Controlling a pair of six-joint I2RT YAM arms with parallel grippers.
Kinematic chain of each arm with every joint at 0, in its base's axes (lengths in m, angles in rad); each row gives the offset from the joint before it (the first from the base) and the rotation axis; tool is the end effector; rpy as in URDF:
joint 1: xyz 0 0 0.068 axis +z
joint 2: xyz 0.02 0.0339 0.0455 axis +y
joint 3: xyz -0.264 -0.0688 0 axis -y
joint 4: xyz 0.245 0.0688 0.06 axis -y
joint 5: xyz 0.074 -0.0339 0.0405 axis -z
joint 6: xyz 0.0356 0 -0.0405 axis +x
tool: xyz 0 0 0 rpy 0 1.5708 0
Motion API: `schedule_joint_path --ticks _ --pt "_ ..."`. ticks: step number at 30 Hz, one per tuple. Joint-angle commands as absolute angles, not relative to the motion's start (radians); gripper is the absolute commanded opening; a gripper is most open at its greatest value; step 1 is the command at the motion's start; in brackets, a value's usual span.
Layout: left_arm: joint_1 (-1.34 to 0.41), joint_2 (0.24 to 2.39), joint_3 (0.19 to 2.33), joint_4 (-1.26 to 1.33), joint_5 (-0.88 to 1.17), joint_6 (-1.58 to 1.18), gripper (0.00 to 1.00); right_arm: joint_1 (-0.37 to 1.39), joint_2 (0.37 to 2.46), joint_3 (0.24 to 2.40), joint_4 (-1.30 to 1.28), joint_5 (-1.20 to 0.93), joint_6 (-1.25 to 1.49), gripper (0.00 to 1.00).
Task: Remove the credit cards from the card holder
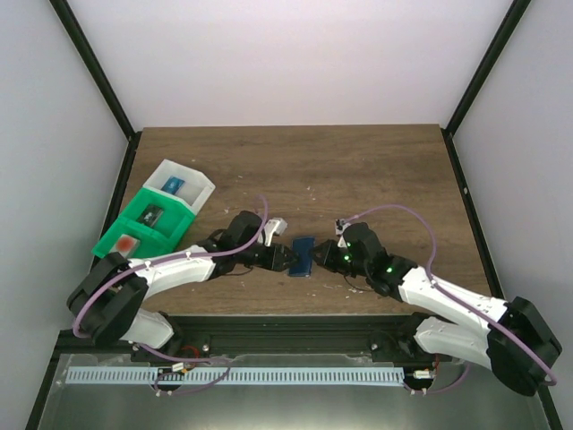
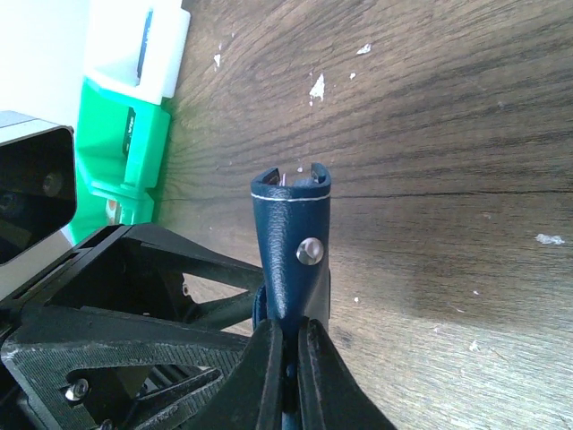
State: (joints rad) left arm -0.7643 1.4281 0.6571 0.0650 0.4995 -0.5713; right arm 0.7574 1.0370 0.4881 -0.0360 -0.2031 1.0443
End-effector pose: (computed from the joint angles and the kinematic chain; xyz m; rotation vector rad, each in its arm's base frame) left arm 0.1904 -0.2061 0.1788 0.5309 2.4465 -1.2086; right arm 0.1526 0.1541 0.2040 0.2149 2.4150 1.1726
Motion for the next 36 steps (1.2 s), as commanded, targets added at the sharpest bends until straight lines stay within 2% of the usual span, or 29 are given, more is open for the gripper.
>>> schedule_joint_path --ticks 1,9,16,26,36 --pt "-0.771 1.440 0.644 0.080 0.470 -0.538 0.42 0.778 1.043 0.507 0.041 -0.251 1.037 0.00" --pt "-0.773 1.442 0.652 0.041 0.413 -0.510 0.29 0.784 1.060 0.500 0.051 -0.257 1.030 0.01" --pt "-0.776 1.424 0.651 0.021 0.381 -0.488 0.00 0.785 1.069 0.494 0.024 -0.238 1.014 0.01" --pt "-0.775 1.356 0.614 -0.050 0.301 -0.479 0.00 0.785 1.094 0.495 -0.085 -0.119 0.948 0.00" --pt "-0.775 1.291 0.589 -0.063 0.276 -0.507 0.00 0.785 1.112 0.442 -0.030 -0.064 0.929 0.00"
